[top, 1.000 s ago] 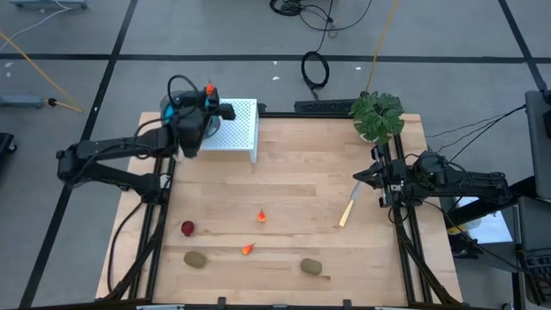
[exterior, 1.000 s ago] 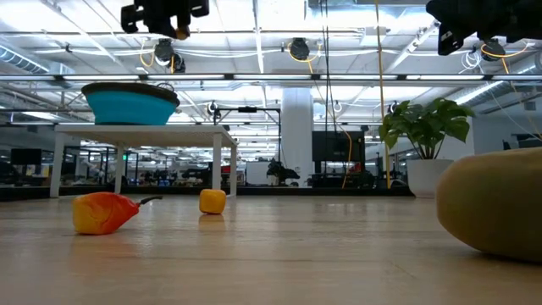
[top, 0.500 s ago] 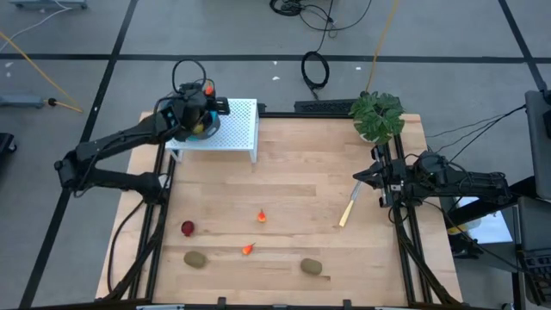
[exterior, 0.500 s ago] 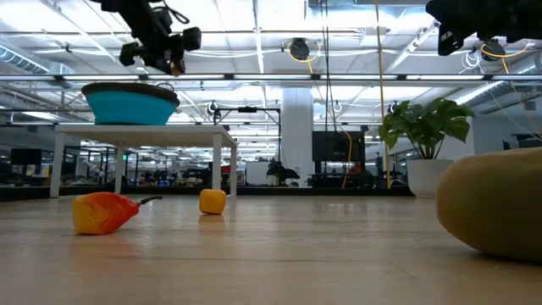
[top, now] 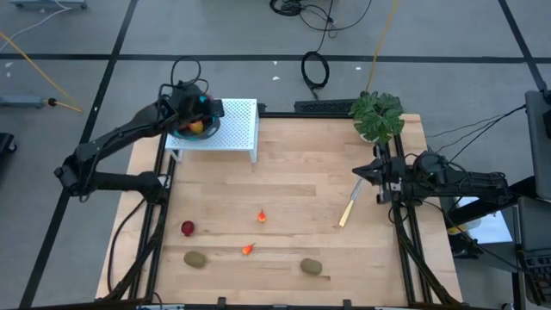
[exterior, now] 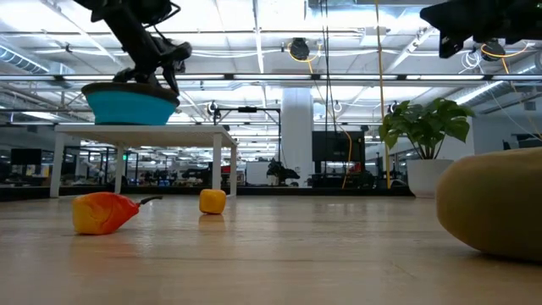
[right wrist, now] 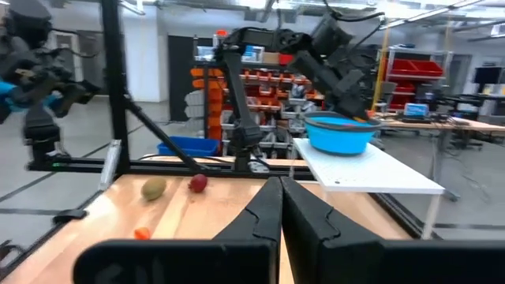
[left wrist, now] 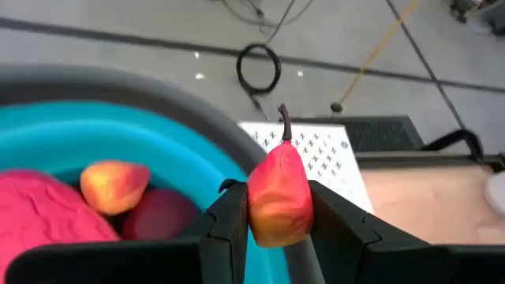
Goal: Pick & Place Fruit
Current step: Put the bottom left peach into the blue strainer bowl on the shelf
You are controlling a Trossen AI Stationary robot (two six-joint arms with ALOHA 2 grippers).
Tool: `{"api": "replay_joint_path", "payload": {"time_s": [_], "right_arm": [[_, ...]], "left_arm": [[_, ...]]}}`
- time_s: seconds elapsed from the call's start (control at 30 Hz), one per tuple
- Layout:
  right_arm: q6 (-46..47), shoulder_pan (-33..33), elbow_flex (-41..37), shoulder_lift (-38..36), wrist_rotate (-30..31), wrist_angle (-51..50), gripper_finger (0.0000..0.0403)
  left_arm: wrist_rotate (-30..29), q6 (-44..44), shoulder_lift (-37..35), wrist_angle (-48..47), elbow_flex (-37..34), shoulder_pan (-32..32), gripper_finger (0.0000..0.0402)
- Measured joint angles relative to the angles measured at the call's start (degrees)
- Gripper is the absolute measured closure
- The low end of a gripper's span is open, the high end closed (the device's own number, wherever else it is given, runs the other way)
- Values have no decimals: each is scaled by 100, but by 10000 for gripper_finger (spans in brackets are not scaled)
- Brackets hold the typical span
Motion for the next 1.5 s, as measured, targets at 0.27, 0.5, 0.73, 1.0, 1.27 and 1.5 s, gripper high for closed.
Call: {"api": "replay_joint_path", "payload": {"time_s": [0.27, 0.5, 0.73, 1.0, 1.27, 1.5], "right_arm": [[-1, 0, 0, 1, 83, 0, 403], [-14, 0, 0, 1, 83, 0, 403], [-16, 0, -1, 1, 81, 0, 403], [-3, 0, 0, 1, 81, 0, 403], [-1, 0, 0, 1, 81, 0, 403], [1, 0, 0, 1, 81, 0, 403]], "left_arm": [[-72, 32, 7, -1309, 700, 93, 293], [-153, 31, 20, -2079, 948, 93, 293], [-154, 51, 326, -2395, 948, 90, 293], [-155, 300, 716, -2329, 948, 93, 293], [-158, 326, 762, -2322, 948, 90, 293], [-87, 413, 762, -2324, 948, 93, 292]]}}
